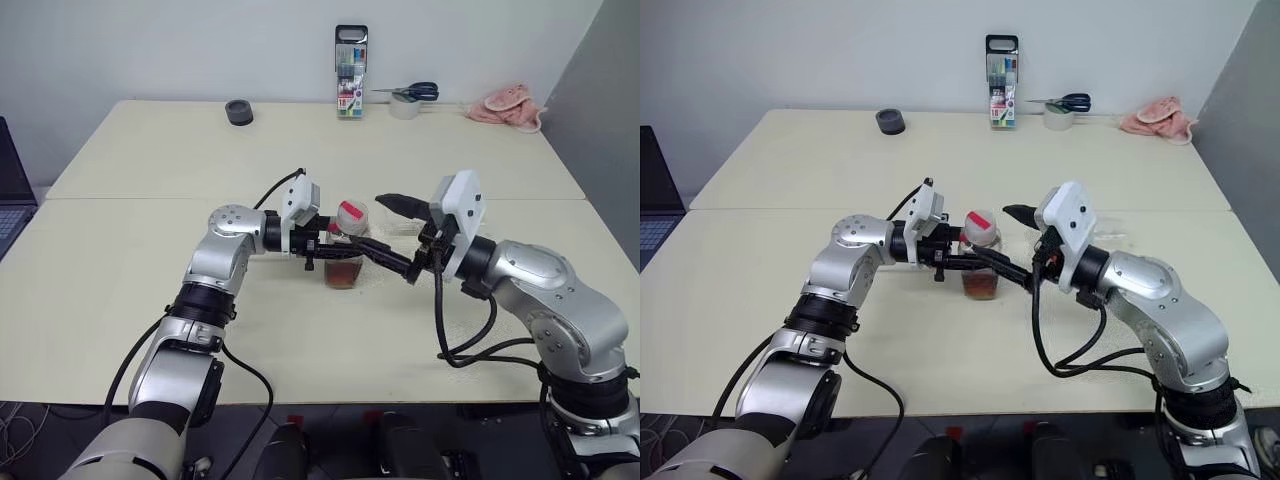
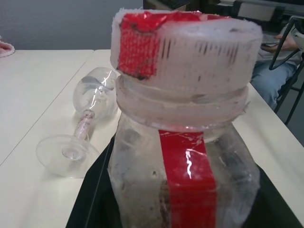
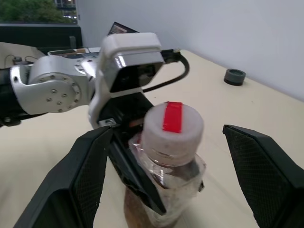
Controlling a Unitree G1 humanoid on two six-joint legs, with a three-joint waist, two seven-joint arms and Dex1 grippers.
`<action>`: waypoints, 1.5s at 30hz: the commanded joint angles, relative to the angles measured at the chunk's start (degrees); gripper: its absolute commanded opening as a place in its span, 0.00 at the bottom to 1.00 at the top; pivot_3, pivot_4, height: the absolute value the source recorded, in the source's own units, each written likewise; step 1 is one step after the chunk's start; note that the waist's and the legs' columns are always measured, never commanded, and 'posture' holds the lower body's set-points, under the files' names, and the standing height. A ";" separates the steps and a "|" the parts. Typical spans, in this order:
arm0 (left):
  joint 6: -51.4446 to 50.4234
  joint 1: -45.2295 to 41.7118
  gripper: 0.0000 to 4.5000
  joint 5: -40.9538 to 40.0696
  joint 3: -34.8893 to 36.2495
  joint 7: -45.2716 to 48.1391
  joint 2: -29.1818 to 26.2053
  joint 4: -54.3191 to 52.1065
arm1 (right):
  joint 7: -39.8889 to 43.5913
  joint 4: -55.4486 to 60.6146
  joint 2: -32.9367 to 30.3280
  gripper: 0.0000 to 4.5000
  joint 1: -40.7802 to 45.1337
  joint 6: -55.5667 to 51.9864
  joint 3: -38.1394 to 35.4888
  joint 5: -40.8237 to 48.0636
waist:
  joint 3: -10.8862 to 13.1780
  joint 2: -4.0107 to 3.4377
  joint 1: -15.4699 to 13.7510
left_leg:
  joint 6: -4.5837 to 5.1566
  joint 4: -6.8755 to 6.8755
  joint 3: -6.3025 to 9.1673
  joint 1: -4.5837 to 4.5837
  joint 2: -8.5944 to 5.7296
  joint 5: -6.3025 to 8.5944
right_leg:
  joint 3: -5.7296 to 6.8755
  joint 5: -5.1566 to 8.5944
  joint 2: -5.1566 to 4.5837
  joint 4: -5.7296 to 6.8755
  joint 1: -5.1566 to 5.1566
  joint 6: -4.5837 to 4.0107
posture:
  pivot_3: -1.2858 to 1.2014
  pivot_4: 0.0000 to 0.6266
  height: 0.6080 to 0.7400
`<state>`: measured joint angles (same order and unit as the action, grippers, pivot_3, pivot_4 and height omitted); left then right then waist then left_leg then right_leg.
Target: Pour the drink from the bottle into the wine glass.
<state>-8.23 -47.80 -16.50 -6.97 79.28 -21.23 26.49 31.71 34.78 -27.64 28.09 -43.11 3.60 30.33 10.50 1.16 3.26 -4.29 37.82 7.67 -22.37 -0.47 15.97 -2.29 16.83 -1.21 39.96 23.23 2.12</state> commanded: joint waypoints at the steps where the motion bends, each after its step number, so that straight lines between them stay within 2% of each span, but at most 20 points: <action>1: 1.01 -0.54 0.38 -0.48 0.48 -0.33 -0.26 -2.38 | -3.20 1.04 1.30 0.88 1.85 2.68 2.01 -3.97 | 0.00 0.00 0.02 | 0.00 0.00 0.00 0.00 0.00 0.00 | 0.00 0.00 0.00 0.00 0.00 0.00 | 0.52 0.24 1.00; 7: 1.06 -0.54 0.38 -0.48 0.46 -0.51 -0.06 -2.42 | -4.46 -1.97 2.50 0.88 3.54 6.13 6.42 -10.30 | 0.00 0.00 0.02 | -0.01 0.01 0.00 0.00 -0.01 -0.01 | 0.00 0.00 0.00 0.00 0.00 0.00 | 0.52 0.24 1.00; 13: 1.15 -0.39 0.38 -0.46 0.29 -0.74 0.12 -2.68 | -5.42 -4.74 4.48 0.88 5.44 7.19 6.79 -13.14 | 0.00 0.00 0.02 | -0.01 0.01 0.00 0.00 0.00 -0.01 | 0.00 0.00 0.00 0.00 0.01 0.00 | 0.52 0.24 1.00; 33: 1.63 -0.10 0.38 -0.03 0.01 -0.52 -0.30 -2.64 | -4.70 -1.67 3.37 0.88 2.70 2.27 2.10 -10.30 | 0.00 0.00 0.01 | -0.01 0.00 0.00 -0.01 0.00 0.00 | -0.01 0.00 0.00 0.00 0.01 0.00 | 0.52 0.24 1.00; 45: 2.16 0.02 0.38 0.11 0.19 -0.63 -0.38 -2.13 | -3.92 -0.87 1.82 0.88 1.95 1.52 1.71 -9.19 | 0.00 0.00 0.01 | -0.01 0.00 0.00 -0.01 0.00 0.00 | 0.00 0.00 0.00 0.00 0.01 0.00 | 0.52 0.24 1.00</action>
<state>-7.26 -47.55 -15.57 -7.49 78.25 -21.14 26.37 27.71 32.31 -25.30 30.05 -41.85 7.41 20.95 10.50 1.16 3.26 -4.29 37.82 7.67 -22.37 -0.47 15.96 -2.30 16.83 -1.21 39.97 23.24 2.12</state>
